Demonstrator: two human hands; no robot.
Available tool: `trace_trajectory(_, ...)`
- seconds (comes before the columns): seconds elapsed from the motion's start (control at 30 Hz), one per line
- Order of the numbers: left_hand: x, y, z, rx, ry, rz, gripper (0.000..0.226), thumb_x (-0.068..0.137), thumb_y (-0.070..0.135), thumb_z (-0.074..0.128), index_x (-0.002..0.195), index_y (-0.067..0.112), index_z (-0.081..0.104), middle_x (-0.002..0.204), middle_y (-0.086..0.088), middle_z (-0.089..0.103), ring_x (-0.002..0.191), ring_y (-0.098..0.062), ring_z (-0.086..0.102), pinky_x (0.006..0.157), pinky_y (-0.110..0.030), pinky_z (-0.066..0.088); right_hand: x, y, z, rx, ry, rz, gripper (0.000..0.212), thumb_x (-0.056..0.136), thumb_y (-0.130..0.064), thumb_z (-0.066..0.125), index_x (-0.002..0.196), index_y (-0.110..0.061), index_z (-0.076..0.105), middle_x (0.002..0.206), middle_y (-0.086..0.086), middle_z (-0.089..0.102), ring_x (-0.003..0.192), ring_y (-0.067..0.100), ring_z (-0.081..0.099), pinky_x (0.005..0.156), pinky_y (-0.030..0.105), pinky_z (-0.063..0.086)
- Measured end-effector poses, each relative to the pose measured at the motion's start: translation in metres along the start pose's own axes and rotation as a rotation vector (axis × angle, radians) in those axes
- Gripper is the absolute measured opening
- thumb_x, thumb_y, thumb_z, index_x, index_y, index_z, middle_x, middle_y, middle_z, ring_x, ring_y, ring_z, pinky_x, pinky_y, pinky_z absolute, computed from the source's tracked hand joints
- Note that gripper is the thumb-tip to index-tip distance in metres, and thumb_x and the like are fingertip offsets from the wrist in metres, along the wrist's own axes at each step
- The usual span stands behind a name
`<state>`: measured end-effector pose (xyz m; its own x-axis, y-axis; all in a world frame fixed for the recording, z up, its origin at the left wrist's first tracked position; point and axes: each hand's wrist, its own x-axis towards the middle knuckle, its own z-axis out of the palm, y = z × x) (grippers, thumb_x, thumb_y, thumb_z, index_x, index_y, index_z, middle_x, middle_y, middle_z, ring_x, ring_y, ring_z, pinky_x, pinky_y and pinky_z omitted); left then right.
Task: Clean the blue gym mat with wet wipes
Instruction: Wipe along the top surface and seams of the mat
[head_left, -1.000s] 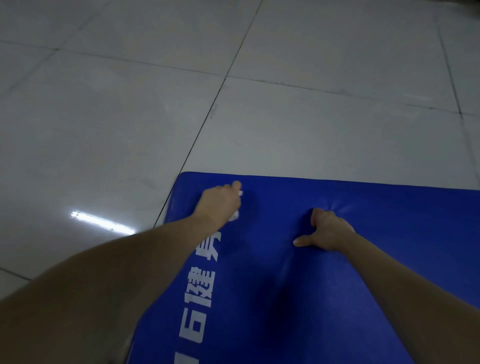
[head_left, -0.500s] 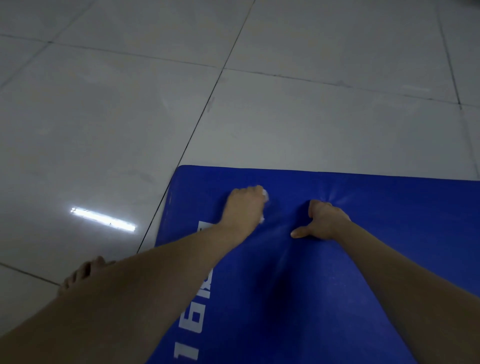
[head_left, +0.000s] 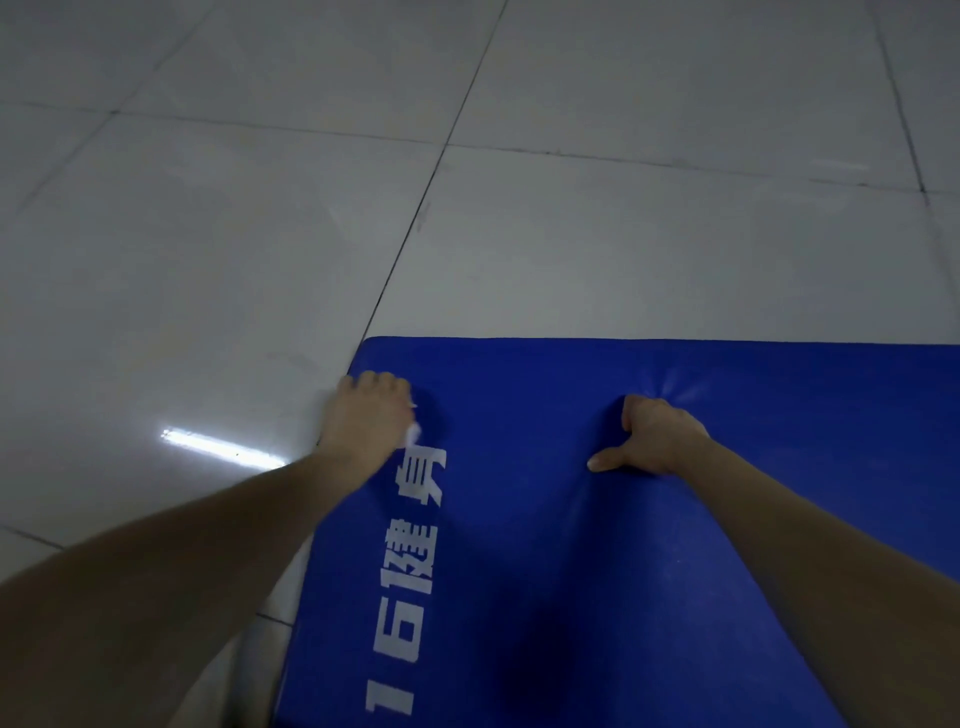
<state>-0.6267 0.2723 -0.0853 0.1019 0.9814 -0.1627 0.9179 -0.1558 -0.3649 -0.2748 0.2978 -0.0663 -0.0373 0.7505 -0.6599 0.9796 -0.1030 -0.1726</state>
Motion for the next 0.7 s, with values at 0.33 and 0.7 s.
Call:
trace_trajectory(0.33, -0.026, 0.110, -0.026, -0.325, 0.068, 0.236, 0.019, 0.101, 0.014, 0.040, 0.092, 0.011, 0.057, 0.088, -0.008, 0.057, 0.080, -0.026, 0.057, 0.067, -0.038, 0.048, 0.003, -0.003, -0.002, -0.030, -0.019, 0.014, 0.092, 0.063, -0.071, 0.081, 0.129, -0.018, 0.045, 0.127, 0.005, 0.053, 0.112, 0.026, 0.056, 0.092, 0.043, 0.052)
trace_trajectory(0.7, -0.036, 0.107, -0.027, -0.395, 0.120, 0.528, 0.011, 0.087, 0.019, 0.063, 0.097, 0.013, 0.063, 0.088, -0.004, 0.060, 0.078, -0.019, 0.054, 0.071, -0.031, 0.043, 0.003, -0.002, 0.001, -0.007, 0.002, 0.009, 0.091, 0.061, -0.073, 0.081, 0.127, -0.020, 0.046, 0.124, 0.004, 0.053, 0.109, 0.025, 0.057, 0.090, 0.043, 0.053)
